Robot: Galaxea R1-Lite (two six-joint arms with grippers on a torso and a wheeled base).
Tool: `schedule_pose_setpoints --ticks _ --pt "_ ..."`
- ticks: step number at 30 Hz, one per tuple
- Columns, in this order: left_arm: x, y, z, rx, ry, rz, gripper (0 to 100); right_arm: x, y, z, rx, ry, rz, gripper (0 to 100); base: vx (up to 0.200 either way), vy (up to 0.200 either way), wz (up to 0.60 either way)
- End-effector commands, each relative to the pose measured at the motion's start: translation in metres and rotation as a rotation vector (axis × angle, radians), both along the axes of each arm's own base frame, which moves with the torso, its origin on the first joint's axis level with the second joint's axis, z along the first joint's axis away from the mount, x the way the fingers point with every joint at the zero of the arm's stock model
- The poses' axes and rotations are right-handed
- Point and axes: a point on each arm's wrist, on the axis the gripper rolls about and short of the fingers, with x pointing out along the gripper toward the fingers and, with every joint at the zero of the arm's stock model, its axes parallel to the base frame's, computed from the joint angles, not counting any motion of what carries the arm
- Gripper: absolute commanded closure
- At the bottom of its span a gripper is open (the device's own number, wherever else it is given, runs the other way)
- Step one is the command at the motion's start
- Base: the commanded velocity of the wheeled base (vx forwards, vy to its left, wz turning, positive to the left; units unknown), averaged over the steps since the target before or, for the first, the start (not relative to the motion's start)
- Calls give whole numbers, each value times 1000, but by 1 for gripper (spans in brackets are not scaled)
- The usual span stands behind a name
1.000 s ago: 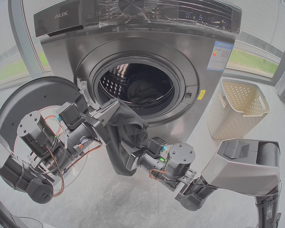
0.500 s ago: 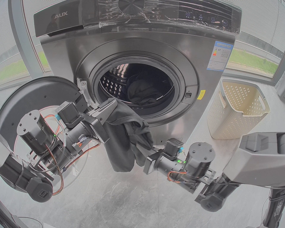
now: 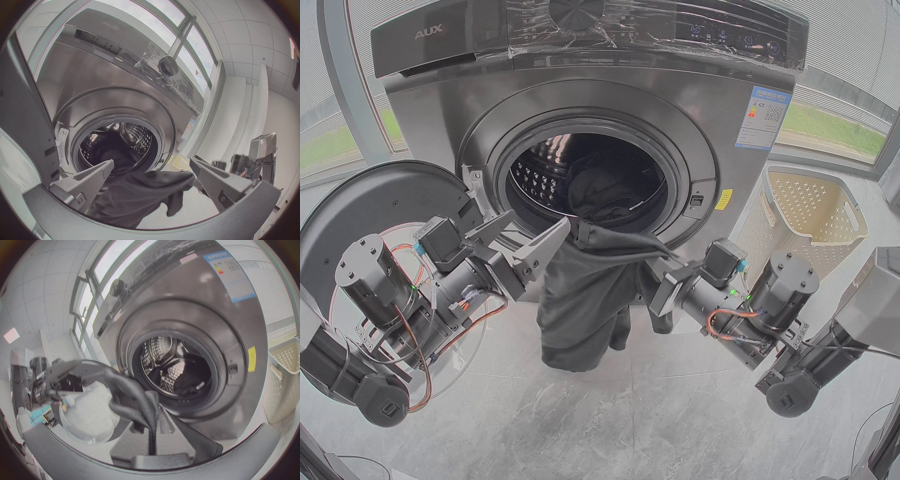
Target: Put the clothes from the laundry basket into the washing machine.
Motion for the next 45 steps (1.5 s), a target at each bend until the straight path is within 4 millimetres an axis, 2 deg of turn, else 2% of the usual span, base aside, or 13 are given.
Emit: schedule_pose_setpoints --ticks 1,11,17,20,25,33,40,45 --pt "-7 0 -14 30 56 -13 0 4 1 36 88 -107 -5 100 0 0 0" --pt "-21 -1 -42 95 166 -46 0 -1 4 43 83 -137 15 100 0 0 0" --pt "-19 3 -52 116 199 -27 0 -18 5 53 71 -154 67 100 0 0 0" --pt "-14 8 -58 132 223 -3 0 -35 9 56 57 -133 111 100 0 0 0" --pt "-9 10 -71 158 266 17 0 -48 13 56 56 -127 146 100 0 0 0" --pt "5 14 -91 197 306 50 0 -54 8 43 17 -88 157 100 0 0 0" --pt "9 9 -98 208 321 36 0 -54 11 40 10 -84 174 100 0 0 0" --pt "20 4 -110 246 325 41 0 -62 18 41 13 -87 216 100 0 0 0"
